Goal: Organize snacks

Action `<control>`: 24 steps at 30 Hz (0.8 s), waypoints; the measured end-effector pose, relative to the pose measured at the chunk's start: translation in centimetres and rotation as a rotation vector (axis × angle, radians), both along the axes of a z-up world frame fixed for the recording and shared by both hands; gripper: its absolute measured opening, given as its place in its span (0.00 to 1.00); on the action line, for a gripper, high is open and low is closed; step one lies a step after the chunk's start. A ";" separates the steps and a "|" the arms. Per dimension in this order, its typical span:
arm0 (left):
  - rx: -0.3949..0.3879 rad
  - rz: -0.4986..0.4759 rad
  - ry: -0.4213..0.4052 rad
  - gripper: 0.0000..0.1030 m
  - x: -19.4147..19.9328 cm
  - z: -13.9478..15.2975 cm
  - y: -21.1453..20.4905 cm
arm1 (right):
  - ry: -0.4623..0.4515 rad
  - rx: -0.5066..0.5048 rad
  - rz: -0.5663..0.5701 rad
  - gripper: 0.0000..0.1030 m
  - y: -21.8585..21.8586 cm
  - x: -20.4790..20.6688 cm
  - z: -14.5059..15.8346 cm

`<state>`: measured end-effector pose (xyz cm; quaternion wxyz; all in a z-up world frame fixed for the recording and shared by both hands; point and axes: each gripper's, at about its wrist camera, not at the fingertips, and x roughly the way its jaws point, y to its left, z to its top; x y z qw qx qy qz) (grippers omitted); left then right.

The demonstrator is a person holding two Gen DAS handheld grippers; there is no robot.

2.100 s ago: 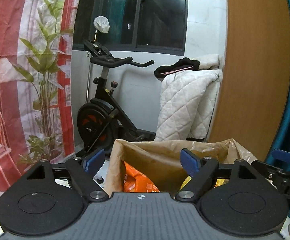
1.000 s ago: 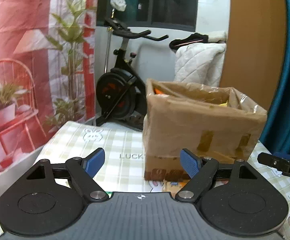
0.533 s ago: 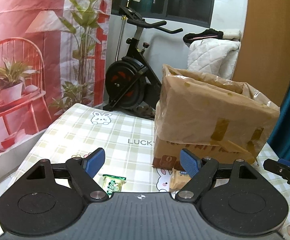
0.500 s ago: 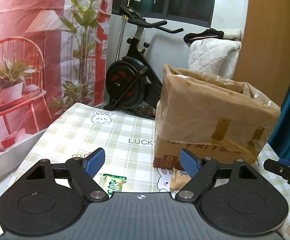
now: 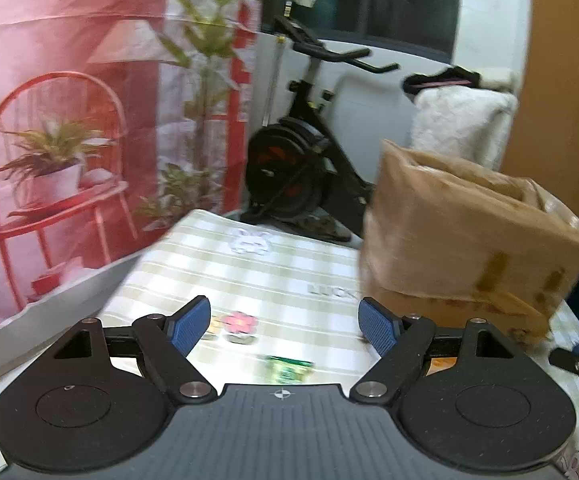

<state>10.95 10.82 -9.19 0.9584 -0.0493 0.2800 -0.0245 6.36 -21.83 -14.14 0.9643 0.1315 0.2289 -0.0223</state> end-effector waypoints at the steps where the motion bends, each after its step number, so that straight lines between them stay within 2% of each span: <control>1: 0.003 0.012 0.000 0.80 0.0 0.1 0.7 | 0.004 0.008 0.003 0.96 0.0 0.2 -0.2; 5: 0.011 0.042 0.016 0.79 0.5 0.0 2.6 | 0.025 0.020 0.025 0.94 0.9 1.3 -1.2; 7: 0.001 0.032 0.031 0.75 0.9 -0.5 2.8 | 0.042 0.015 0.044 0.91 1.7 2.1 -1.7; 10: -0.017 -0.005 0.059 0.75 2.0 -2.1 2.4 | 0.066 -0.010 0.082 0.88 2.7 3.3 -2.6; 15: -0.031 -0.118 0.133 0.75 4.4 -6.2 0.3 | 0.122 -0.148 0.196 0.86 4.5 6.6 -3.9; 17: -0.026 -0.135 0.159 0.74 5.5 -7.7 -0.5 | 0.154 -0.225 0.260 0.86 5.5 8.4 -4.3; 21: -0.064 -0.142 0.217 0.73 7.2 -9.9 -0.8 | 0.208 -0.345 0.357 0.86 7.1 11.3 -5.1; 24: -0.072 -0.153 0.250 0.73 8.1 -11.0 -0.9 | 0.231 -0.369 0.389 0.86 7.8 12.5 -5.6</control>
